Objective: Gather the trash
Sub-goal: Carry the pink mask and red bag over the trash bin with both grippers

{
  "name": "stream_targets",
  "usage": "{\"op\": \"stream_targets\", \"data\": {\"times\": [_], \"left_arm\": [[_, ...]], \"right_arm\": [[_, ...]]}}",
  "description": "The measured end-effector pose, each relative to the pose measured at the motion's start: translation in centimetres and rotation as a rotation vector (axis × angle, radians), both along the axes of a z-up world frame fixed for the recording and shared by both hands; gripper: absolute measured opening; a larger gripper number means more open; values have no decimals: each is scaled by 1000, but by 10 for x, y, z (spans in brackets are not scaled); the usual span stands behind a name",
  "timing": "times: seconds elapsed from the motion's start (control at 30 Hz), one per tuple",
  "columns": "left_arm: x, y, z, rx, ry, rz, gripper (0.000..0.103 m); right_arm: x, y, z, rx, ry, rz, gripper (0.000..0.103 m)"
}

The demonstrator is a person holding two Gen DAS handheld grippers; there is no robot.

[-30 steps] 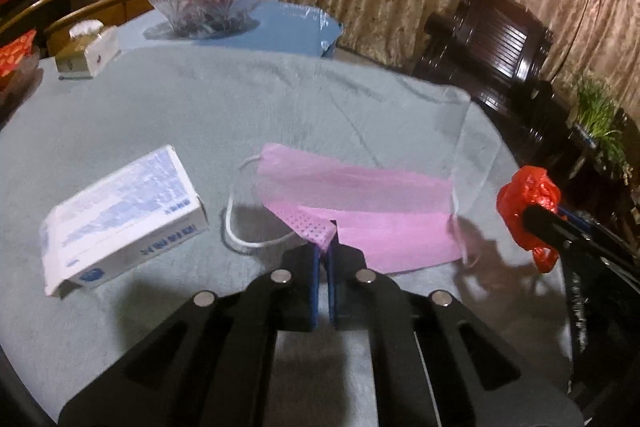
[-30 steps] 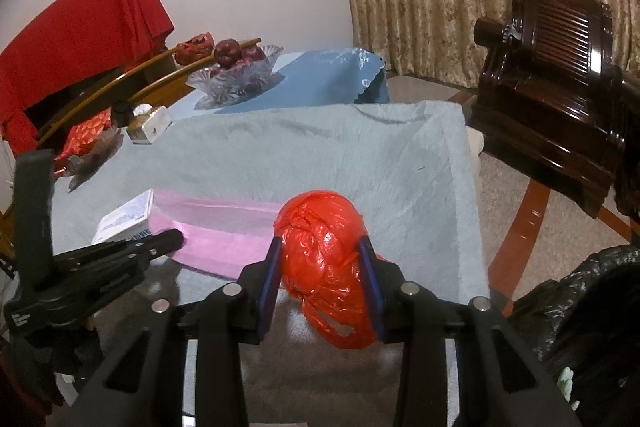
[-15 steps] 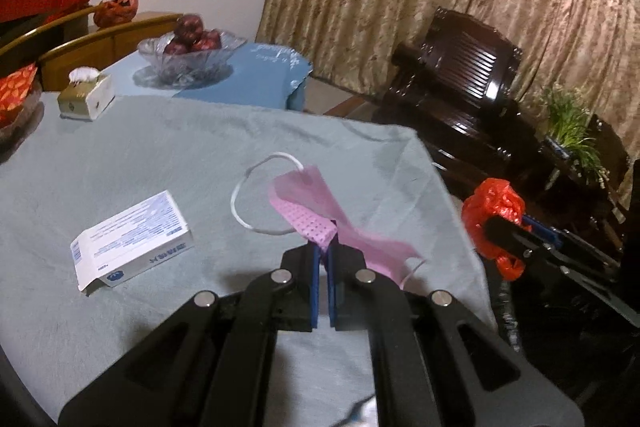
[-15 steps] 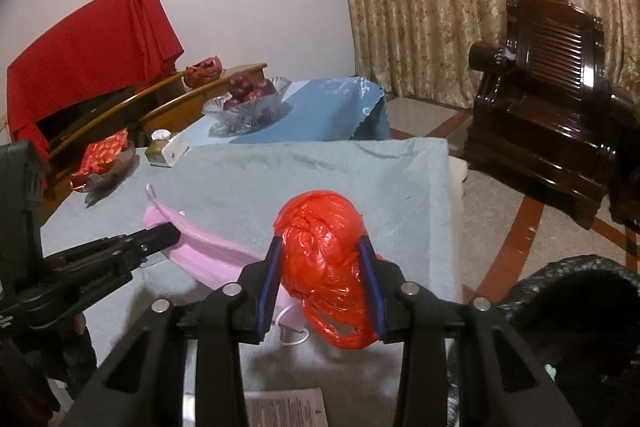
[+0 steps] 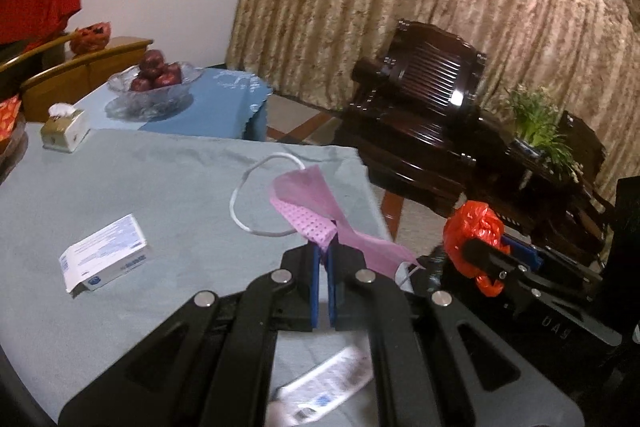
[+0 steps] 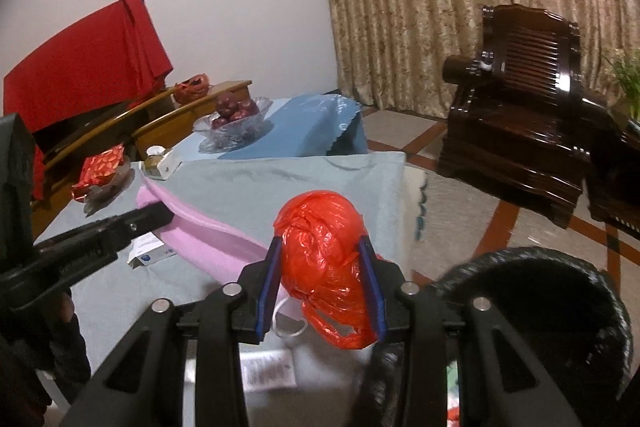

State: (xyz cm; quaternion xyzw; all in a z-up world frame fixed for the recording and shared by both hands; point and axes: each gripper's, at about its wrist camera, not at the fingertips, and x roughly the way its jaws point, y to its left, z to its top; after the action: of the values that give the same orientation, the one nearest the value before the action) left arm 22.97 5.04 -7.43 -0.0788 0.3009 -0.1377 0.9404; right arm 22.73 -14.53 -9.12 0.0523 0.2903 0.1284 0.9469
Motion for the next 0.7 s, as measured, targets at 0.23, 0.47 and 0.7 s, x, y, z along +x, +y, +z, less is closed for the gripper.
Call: {"op": "stream_targets", "data": {"times": [0.23, 0.47, 0.7], "left_arm": [[-9, -57, 3, 11, -13, -99, 2], [-12, -121, -4, 14, -8, -204, 2], [-11, -181, -28, 61, 37, -301, 2]], "right_arm": [[-27, -53, 6, -27, -4, -96, 37], [-48, -107, 11, -48, -10, -203, 37], [-59, -150, -9, -47, 42, -296, 37]]}}
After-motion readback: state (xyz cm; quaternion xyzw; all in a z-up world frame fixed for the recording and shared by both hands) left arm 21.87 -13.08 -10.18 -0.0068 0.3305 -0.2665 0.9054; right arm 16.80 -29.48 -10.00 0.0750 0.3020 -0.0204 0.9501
